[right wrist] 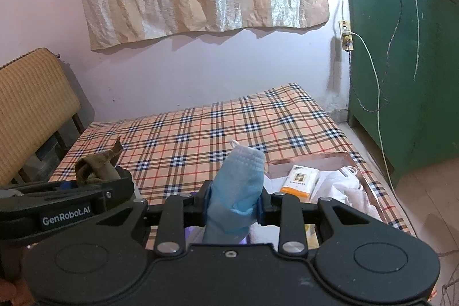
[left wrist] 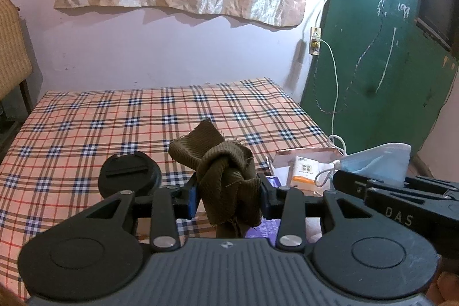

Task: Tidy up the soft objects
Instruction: 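Carry the olive cloth and blue mask with both tools over the cardboard box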

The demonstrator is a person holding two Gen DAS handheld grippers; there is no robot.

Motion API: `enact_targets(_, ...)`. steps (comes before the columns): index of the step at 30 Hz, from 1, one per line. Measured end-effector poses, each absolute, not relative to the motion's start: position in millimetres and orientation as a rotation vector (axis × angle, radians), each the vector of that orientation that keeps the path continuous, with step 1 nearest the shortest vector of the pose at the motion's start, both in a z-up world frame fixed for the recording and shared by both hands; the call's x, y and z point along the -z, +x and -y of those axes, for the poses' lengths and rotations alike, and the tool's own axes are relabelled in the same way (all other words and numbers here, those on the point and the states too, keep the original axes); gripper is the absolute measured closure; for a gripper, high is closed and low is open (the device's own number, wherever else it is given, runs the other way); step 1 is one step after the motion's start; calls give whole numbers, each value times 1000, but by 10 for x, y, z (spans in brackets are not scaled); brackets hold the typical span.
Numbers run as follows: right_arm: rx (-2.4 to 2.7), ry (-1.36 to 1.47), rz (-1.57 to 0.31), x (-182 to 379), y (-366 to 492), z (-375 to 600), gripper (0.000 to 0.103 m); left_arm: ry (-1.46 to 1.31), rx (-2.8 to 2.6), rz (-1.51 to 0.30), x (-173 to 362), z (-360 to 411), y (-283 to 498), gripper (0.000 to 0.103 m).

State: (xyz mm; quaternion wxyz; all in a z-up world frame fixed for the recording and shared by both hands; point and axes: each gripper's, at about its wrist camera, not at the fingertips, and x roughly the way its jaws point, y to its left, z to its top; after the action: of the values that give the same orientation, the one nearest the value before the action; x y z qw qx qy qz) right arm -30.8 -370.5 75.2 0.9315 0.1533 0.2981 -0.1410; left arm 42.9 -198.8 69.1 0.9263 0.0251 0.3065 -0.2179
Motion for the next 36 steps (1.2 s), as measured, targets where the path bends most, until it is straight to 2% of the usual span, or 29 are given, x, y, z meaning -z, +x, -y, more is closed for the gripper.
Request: enact_targets(36, 382, 354, -623, -567, -690, 4312, 67, 113, 549, -679, -456, 2631, 331, 62)
